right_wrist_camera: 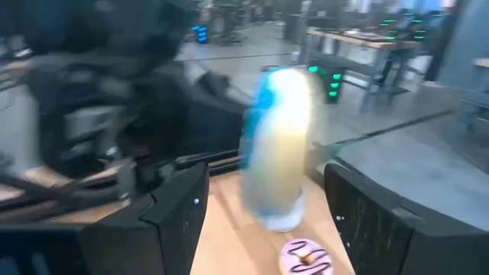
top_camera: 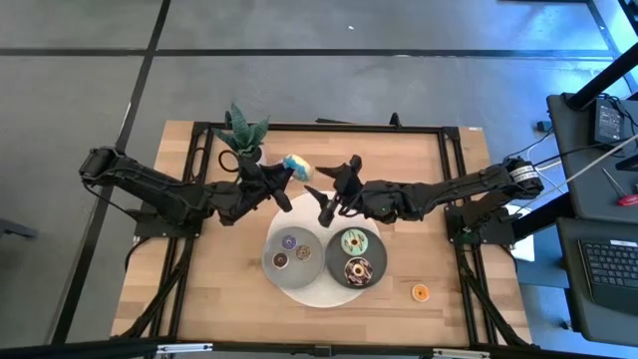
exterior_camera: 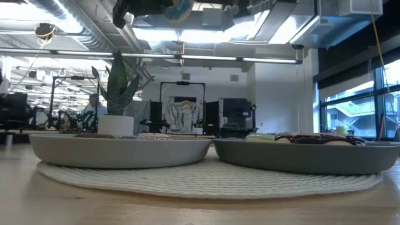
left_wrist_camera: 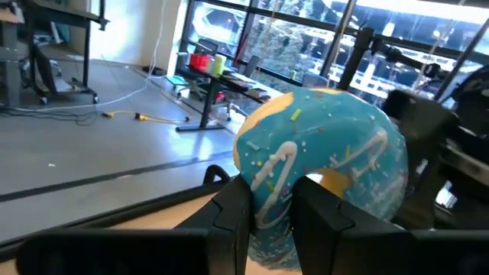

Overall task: Pick & Place donuts
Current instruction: Put the large blue donut on the dark gray plate

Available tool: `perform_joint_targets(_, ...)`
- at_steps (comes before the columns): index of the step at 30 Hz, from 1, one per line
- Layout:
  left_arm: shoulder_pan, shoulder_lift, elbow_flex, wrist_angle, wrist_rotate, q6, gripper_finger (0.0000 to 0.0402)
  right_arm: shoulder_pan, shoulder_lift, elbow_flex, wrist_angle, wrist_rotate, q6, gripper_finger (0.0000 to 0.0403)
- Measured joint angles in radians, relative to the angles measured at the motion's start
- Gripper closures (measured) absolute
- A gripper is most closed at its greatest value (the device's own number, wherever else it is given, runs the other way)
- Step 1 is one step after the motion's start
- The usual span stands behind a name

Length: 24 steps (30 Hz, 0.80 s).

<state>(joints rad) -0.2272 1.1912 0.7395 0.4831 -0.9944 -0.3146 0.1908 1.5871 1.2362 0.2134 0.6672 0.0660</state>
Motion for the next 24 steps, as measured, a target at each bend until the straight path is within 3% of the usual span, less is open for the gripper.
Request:
perform_joint_targets(5, -0.001, 0.000, 0.000, 0.017, 0.014, 0.006, 0.0330, -0.003, 0.000, 0.000, 0.002, 0.063, 0.005, 0.0144)
perform_joint_targets(10, -0.001, 0.000, 0.000, 0.015, 0.020, 0.007, 0.0334, -0.009, 0.004, 0.000, 0.007, 0.043, 0.037, 0.0151)
perform_joint_targets(24, 0.000, 0.000, 0.000, 0.015, 0.014, 0.022, 0.0335, -0.012, 0.018, 0.000, 0.008, 0.012, 0.034, 0.0254)
